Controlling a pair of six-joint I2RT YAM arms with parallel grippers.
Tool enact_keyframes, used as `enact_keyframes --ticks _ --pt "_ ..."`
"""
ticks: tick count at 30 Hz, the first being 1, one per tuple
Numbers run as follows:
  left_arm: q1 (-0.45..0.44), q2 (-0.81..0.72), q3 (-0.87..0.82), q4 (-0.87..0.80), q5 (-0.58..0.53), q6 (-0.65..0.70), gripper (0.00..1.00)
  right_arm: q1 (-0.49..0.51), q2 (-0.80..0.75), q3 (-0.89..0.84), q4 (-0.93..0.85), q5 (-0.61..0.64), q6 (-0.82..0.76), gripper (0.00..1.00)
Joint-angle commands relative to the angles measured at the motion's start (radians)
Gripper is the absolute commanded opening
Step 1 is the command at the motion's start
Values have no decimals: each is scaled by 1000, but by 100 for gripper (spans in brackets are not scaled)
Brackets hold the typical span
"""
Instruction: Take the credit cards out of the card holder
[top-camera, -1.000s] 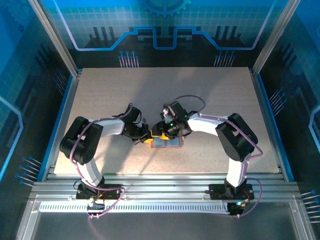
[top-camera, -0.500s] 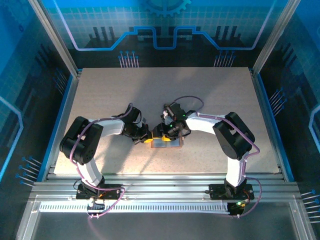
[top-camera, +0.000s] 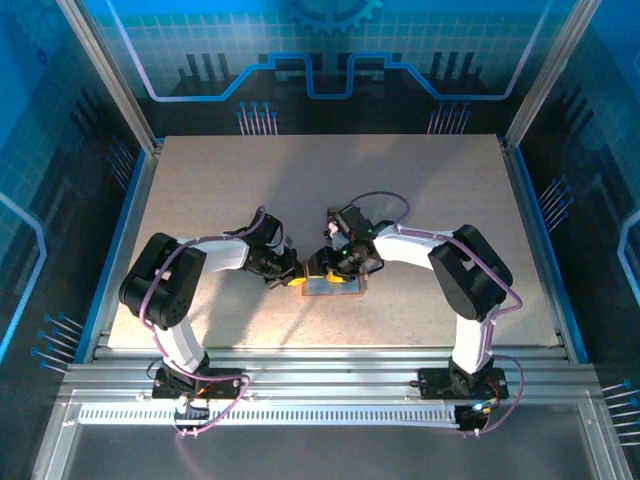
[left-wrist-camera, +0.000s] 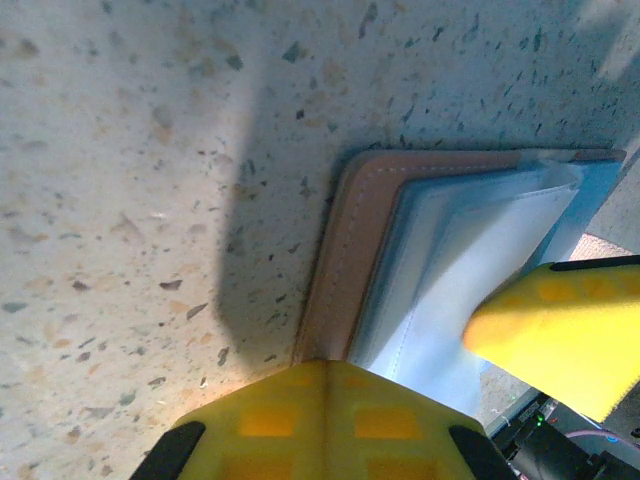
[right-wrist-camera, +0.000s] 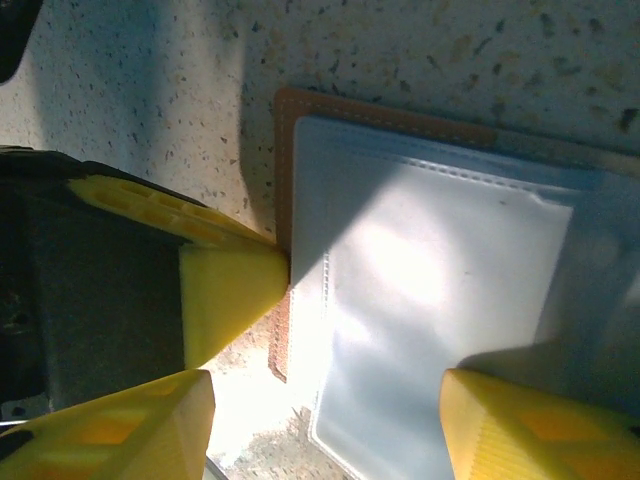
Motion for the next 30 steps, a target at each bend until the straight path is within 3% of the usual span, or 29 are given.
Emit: enact_keyframes --ticks 1,30 --pt "4 10 -23 -44 -6 25 2 -19 -33 -30 3 -4 8 62" --pt "4 -41 18 -79 -12 20 2 -81 -63 -165 180 -80 98 56"
